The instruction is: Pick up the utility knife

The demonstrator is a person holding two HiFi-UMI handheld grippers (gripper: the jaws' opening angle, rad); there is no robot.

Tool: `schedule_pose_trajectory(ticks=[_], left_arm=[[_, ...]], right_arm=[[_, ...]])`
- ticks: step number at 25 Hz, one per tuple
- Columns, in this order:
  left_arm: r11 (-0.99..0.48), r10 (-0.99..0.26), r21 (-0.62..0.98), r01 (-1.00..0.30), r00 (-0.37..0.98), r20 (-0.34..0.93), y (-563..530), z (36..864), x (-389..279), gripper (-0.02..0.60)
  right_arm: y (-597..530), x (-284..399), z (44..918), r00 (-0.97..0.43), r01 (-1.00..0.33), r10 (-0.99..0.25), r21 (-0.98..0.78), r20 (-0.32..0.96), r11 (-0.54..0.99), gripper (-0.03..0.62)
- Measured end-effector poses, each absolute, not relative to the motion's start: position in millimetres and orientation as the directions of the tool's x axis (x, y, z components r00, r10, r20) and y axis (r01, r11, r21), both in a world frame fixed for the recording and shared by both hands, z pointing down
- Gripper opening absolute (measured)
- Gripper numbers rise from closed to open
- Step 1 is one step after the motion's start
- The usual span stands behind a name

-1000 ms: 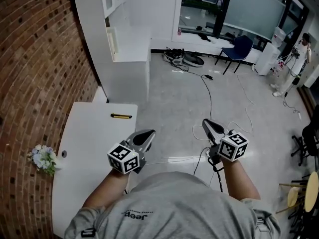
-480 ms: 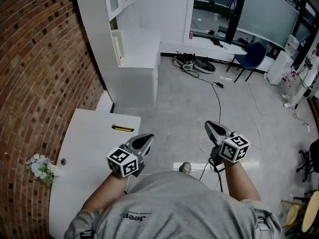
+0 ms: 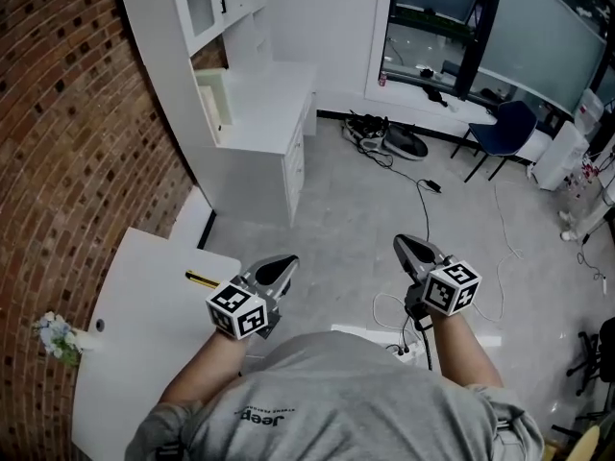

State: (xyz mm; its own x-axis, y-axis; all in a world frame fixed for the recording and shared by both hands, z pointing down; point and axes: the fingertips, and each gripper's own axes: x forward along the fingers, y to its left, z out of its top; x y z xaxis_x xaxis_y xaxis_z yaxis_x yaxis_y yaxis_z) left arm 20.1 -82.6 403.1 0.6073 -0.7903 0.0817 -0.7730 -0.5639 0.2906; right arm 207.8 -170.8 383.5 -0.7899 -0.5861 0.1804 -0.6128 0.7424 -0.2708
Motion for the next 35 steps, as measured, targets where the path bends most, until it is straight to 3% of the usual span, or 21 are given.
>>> schedule_pose_trajectory(ticks=[12,24,35], left_arm=[[-0.601,-0.762,0.26,-0.756,0.64,0.099,-186,401,81,0.0],[-0.705,-0.668,0.268,-0.657,0.742,0.063,-242,394,40,0.0],[-0.697,-0.673,0.287,-0.657,0.738,0.051,-249,393,2,0.0]], right_arm=[[-259,242,394,-0.807,-0.591,-0.56,-0.279,0.189,0.757,0.009],[-281,225,390,-0.688,-0.724,-0.698,-0.243,0.196,0.646,0.009],[-292,192,392,-0.697,-0.717,-0.685,-0.249,0.212,0.652,0.009]])
